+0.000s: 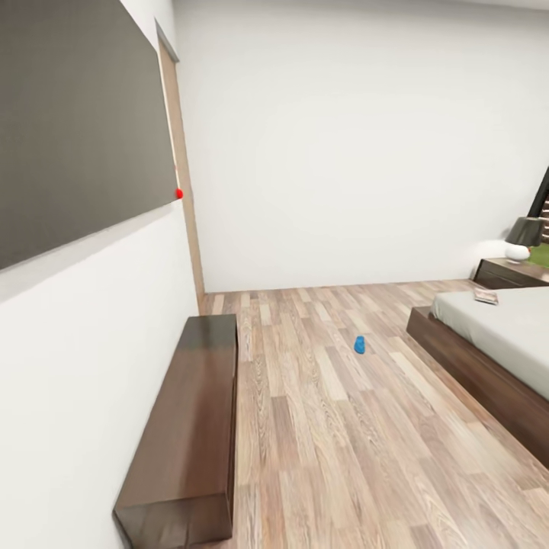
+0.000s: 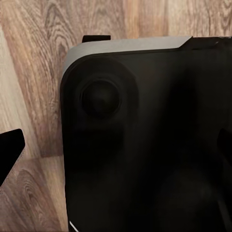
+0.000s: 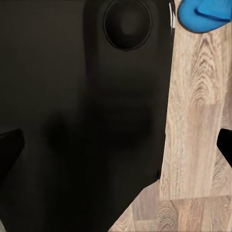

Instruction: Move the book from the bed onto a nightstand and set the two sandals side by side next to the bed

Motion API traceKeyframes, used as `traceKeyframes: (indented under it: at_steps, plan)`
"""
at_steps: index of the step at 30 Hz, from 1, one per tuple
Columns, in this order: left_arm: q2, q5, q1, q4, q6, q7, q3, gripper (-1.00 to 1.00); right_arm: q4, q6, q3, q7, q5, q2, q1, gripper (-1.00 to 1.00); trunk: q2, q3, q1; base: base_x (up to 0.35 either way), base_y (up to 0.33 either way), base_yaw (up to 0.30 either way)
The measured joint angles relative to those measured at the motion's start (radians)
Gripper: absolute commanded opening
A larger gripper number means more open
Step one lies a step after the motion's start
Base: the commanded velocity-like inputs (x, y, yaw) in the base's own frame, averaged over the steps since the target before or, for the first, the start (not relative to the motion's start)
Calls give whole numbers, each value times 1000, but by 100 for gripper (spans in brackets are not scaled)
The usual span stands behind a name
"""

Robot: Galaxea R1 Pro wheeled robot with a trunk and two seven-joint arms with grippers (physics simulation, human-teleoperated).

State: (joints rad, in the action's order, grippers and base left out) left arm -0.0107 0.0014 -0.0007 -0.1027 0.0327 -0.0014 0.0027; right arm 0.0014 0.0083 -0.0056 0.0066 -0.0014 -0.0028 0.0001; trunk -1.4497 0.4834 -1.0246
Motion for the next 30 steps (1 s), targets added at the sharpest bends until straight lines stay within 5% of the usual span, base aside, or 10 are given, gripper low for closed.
traceKeyframes:
  at_steps: [13, 30]
  plan:
    - [0, 0, 0, 0, 0, 0, 0, 100, 0, 0, 0, -1, 0, 0, 0, 100, 0, 0, 0, 81, 0, -30]
    - [0, 0, 0, 0, 0, 0, 0, 100, 0, 0, 0, -1, 0, 1, 0, 100, 0, 5, 0, 2, 0, -196]
